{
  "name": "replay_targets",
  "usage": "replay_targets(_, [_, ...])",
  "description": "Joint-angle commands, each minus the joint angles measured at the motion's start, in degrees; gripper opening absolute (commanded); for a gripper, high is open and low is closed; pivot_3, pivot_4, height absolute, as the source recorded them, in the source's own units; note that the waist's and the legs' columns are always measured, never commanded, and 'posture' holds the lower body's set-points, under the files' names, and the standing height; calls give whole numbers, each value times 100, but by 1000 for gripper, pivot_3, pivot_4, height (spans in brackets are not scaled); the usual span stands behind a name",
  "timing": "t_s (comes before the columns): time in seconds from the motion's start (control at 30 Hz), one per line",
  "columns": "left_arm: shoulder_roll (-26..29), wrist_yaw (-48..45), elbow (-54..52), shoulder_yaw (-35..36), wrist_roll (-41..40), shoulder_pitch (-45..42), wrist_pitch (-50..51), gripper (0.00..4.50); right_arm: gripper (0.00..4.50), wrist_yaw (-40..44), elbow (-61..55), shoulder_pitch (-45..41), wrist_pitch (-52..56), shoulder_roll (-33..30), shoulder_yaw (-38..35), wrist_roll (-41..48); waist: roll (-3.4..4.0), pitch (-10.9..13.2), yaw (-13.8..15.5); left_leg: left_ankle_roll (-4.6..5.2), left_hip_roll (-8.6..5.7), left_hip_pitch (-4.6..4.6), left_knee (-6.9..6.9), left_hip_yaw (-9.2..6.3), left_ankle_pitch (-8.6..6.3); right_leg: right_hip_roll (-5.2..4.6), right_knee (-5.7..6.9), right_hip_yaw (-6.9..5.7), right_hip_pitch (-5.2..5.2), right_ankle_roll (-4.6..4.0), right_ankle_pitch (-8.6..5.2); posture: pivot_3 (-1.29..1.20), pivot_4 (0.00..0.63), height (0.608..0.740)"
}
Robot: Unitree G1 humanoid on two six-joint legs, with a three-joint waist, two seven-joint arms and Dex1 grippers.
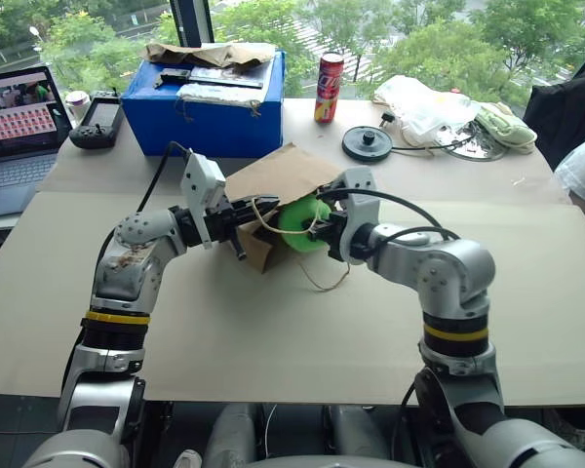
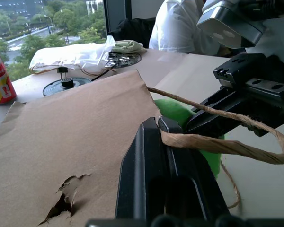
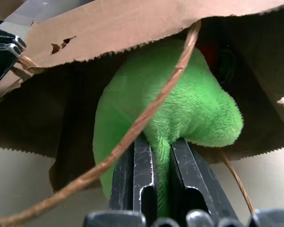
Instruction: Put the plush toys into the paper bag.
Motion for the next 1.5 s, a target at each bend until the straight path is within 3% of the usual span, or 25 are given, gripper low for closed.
replay_targets(0.03, [-1,-31,-154,18,-38,-96,-42,0,299,57,764,-430,-807,440,208,-385,0,0,-17,0,1,-1,-1,1,0,1,0,1,-1,0,0,0,150,739])
replay_targets(0.13, [-3,-51,-127,2,-22,-95,-66,0,299,85,1405,-668,-1246,922,128,-466,1,0,-19,-1,1,0,-2,0,1,1,4,0,-3,-1,0,0,150,739])
replay_targets(0.27, [-1,-67,-117,-5,-4,-86,-87,0,299,138,1655,-732,-1456,1089,35,-580,1,0,-17,-2,2,-1,-3,1,1,0,19,-2,-1,-1,1,0,150,739])
replay_targets(0.3, [-2,-66,-118,-5,-2,-82,-90,0,939,134,1659,-706,-1482,1100,14,-597,1,1,3,-2,1,-2,-3,0,1,-4,41,-3,-3,-1,1,0,150,739])
replay_targets(0.43, [-3,-67,-118,-1,5,-66,-99,0,1989,229,1538,-610,-1388,1112,-60,-534,2,1,3,-2,-2,-2,-2,1,1,-17,46,-8,-1,0,0,0,150,739])
replay_targets(0.47, [-4,-66,-122,-1,5,-62,-97,0,2505,257,1503,-599,-1337,1112,-70,-510,1,1,-3,-2,-1,-1,-2,0,1,-16,47,-8,-1,0,0,0,150,739])
replay_targets(0.6, [-9,-68,-113,0,16,-48,-113,0,3808,400,1076,-434,-977,974,-50,-391,2,1,-13,-3,0,-1,-3,0,2,-10,49,-8,-3,-1,0,0,150,739])
replay_targets(0.93, [-24,-64,-116,19,27,0,-114,0,3808,903,-658,502,108,-162,246,-217,2,1,5,-2,-1,-2,-2,-1,1,-16,46,-7,-1,0,0,0,150,739])
replay_targets(1.07, [-41,-71,-94,11,34,-9,-120,0,3808,1108,-856,825,106,-758,825,-465,1,1,-26,-2,-2,4,-3,0,1,-8,43,-4,-3,-1,-1,0,150,739])
replay_targets(1.37, [-28,-90,-87,20,33,-42,-102,0,3808,1090,-271,975,-438,-765,1569,-1080,-1,-1,-22,-3,-1,6,0,-1,2,-2,19,0,-4,-3,-2,0,150,739])
replay_targets(1.5, [-7,-90,-82,41,28,-55,-89,0,2720,1198,-151,1006,-608,-706,1659,-1197,-2,-1,-28,-3,1,10,1,-1,2,0,8,0,5,-3,-2,0,150,739])
